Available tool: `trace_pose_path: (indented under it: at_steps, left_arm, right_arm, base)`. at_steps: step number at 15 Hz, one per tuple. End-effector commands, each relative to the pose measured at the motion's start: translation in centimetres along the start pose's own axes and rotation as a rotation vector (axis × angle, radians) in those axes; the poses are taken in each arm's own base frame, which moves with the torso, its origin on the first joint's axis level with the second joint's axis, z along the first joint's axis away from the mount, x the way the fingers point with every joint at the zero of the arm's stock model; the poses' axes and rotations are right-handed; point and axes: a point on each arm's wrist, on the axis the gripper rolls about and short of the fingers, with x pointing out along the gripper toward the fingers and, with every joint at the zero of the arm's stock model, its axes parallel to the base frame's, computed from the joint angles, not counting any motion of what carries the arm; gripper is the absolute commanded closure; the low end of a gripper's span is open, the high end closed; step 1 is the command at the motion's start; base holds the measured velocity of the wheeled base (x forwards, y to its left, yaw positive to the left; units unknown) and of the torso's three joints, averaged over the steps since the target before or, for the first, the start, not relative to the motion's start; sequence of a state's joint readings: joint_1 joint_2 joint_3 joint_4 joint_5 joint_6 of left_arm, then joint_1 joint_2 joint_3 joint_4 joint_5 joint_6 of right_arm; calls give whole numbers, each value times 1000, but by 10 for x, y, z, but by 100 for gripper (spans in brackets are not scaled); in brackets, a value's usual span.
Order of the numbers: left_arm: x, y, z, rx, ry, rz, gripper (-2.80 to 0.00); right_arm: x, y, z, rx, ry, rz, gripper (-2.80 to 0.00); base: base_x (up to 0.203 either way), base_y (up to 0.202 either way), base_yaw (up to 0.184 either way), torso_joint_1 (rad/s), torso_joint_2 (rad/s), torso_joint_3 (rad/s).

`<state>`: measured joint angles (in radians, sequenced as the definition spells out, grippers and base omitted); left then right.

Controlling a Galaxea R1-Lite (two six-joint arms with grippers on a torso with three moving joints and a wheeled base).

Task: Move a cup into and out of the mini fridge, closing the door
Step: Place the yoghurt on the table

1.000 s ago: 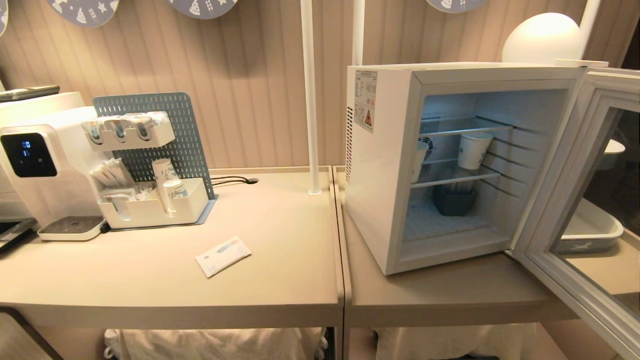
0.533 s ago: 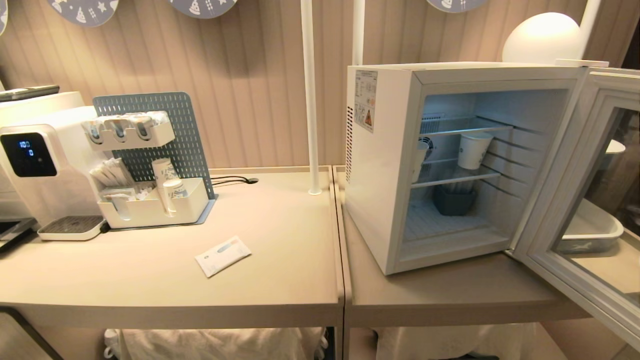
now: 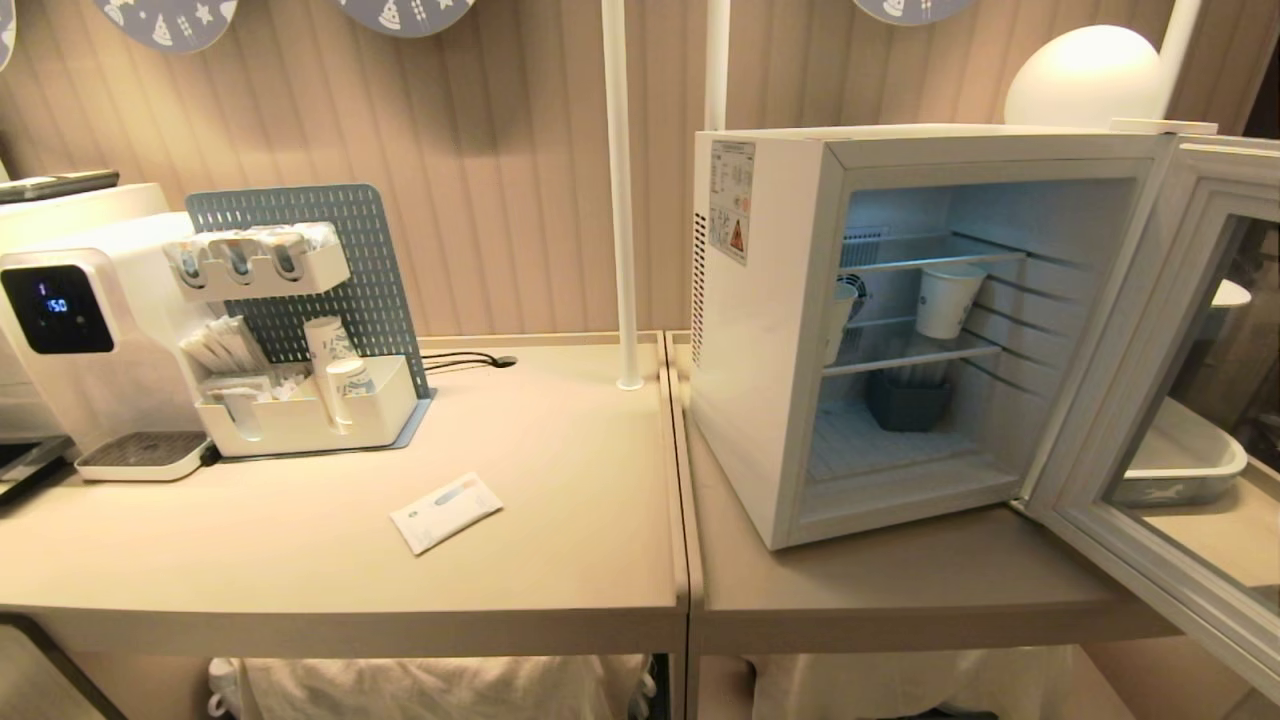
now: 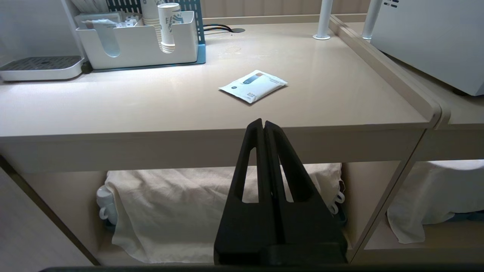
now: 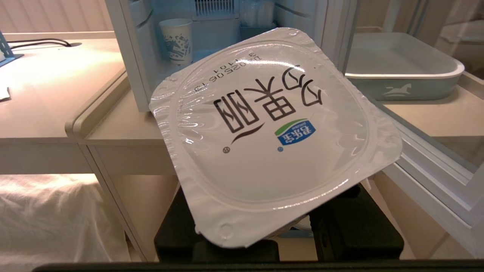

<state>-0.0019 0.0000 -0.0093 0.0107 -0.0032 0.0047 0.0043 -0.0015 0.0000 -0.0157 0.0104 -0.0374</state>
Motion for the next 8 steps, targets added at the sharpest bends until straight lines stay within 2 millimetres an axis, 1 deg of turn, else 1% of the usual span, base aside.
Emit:
trace_pose_path:
  at_steps: [1,8]
  left_arm:
    - [0,0,0,-1,0,1,0]
    - [0,0,0,-2,0,1,0]
  right_arm:
    - [1,0,-2,1,11,1,0]
    - [1,0,-2,2,11,1,0]
  base:
    - [0,0,0,0,0,0]
    - [0,0,0,0,0,0]
